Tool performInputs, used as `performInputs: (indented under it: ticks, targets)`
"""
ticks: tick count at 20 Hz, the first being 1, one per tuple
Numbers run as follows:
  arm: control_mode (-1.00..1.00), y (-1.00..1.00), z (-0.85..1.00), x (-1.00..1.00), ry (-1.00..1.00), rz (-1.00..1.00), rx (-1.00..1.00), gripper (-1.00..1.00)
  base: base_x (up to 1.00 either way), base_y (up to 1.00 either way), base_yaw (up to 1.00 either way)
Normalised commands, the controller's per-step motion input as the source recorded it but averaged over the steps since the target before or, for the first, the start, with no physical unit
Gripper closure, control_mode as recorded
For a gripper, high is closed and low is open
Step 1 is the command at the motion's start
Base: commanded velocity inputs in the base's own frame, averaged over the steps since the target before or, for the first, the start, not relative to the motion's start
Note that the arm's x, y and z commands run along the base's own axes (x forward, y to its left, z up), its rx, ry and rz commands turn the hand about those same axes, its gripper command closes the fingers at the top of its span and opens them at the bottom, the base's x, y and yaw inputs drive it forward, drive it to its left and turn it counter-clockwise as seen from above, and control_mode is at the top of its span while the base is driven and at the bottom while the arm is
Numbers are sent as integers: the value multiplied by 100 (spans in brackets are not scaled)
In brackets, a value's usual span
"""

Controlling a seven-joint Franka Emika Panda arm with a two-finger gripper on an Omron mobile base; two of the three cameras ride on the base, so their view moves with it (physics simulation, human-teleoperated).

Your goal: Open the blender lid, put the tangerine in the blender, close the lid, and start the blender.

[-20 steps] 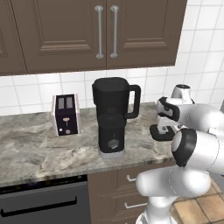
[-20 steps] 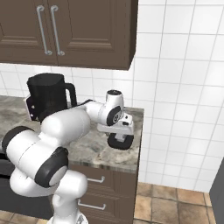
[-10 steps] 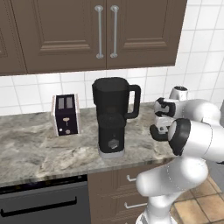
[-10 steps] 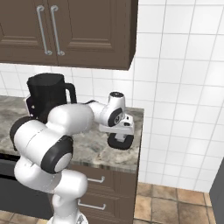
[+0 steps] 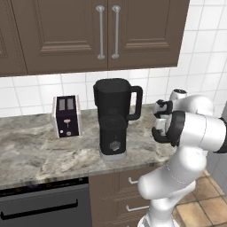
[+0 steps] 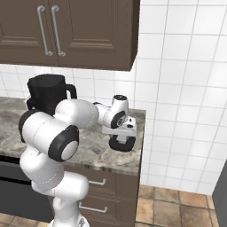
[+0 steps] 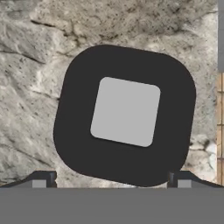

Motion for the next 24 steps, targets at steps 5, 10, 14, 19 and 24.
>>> performInputs:
  ticks: [5, 10, 14, 19, 24]
  targets:
    - [-100, -6, -21, 20, 0, 3, 0, -100, 0, 0, 0]
    - [-100, -5, -24, 13, 0, 2, 0, -100, 0, 0, 0]
    - [-100, -2, -23, 12, 0, 0, 0, -100, 0, 0, 0]
    - [-100, 0, -18, 14, 0, 0, 0, -100, 0, 0, 0]
    - [-100, 0, -14, 10, 0, 0, 0, -100, 0, 0, 0]
